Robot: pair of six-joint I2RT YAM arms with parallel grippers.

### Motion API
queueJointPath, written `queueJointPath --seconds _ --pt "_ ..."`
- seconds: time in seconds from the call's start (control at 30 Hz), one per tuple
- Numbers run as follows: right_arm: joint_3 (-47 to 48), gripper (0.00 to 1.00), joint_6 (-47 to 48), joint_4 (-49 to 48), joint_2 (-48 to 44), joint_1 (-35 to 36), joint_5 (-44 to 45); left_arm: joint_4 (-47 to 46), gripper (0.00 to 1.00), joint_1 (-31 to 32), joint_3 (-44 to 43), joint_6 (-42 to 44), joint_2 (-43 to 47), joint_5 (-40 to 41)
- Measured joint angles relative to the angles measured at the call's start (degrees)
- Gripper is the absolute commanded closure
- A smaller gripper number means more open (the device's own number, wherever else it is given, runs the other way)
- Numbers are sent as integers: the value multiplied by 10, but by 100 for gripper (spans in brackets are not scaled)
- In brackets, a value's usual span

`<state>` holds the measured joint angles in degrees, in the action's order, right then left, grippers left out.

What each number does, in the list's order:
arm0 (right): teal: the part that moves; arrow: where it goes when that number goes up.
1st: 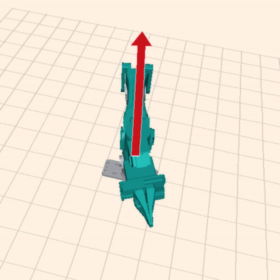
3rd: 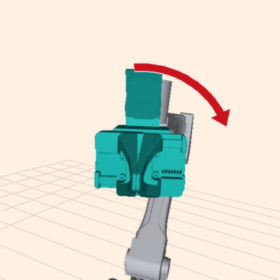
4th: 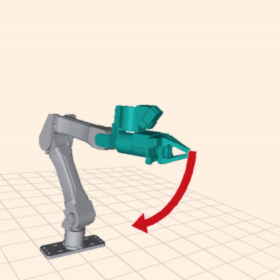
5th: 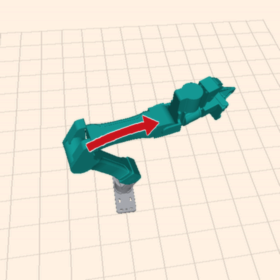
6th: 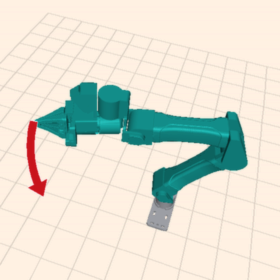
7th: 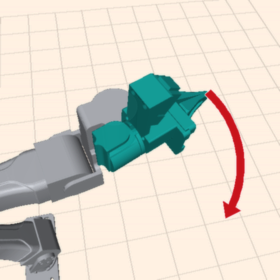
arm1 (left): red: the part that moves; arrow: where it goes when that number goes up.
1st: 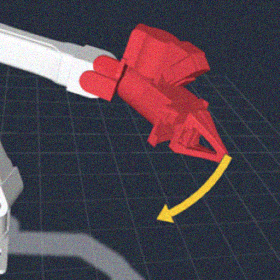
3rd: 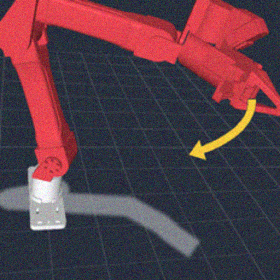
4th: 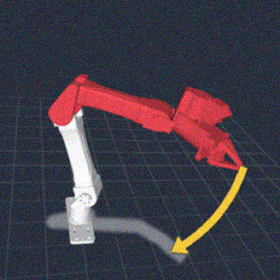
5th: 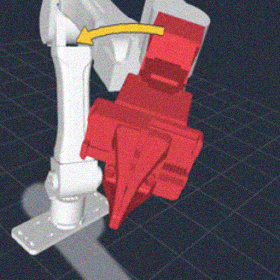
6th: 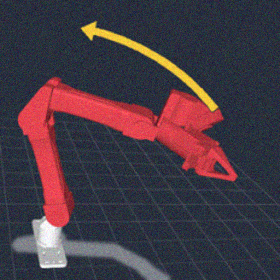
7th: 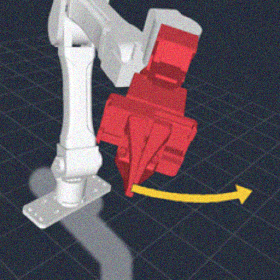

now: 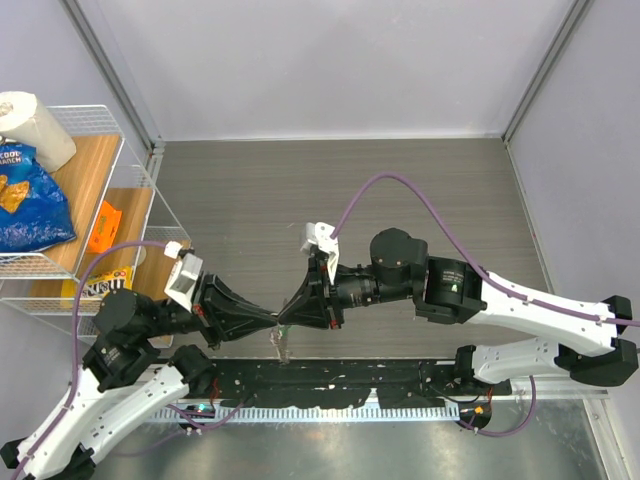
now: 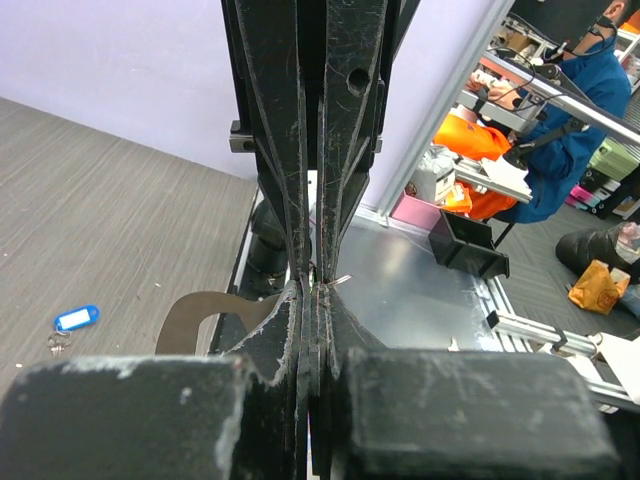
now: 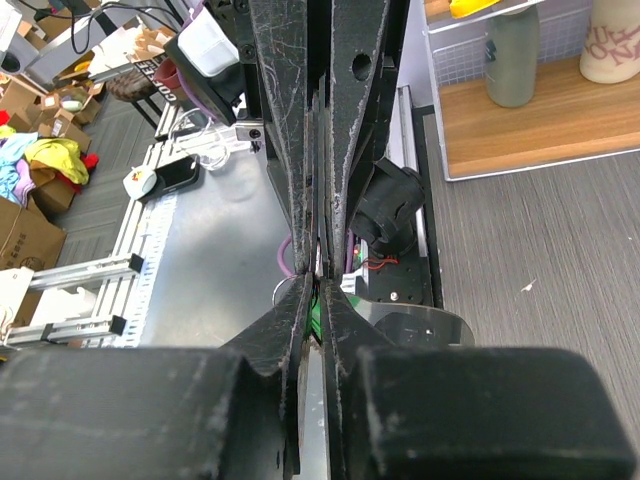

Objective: Put the keys on the keyring

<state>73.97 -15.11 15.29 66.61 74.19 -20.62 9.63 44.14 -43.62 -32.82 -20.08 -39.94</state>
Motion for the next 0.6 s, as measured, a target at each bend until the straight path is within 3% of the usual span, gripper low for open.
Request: queueJointPath --seconds 0.4,0.6 --pt "-28 75 -9 -47 -7 5 5 -11 100 0 10 -10 19 41" --pt "-47 74 -9 -69 -19 10 20 -38 100 1 26 -23 24 59"
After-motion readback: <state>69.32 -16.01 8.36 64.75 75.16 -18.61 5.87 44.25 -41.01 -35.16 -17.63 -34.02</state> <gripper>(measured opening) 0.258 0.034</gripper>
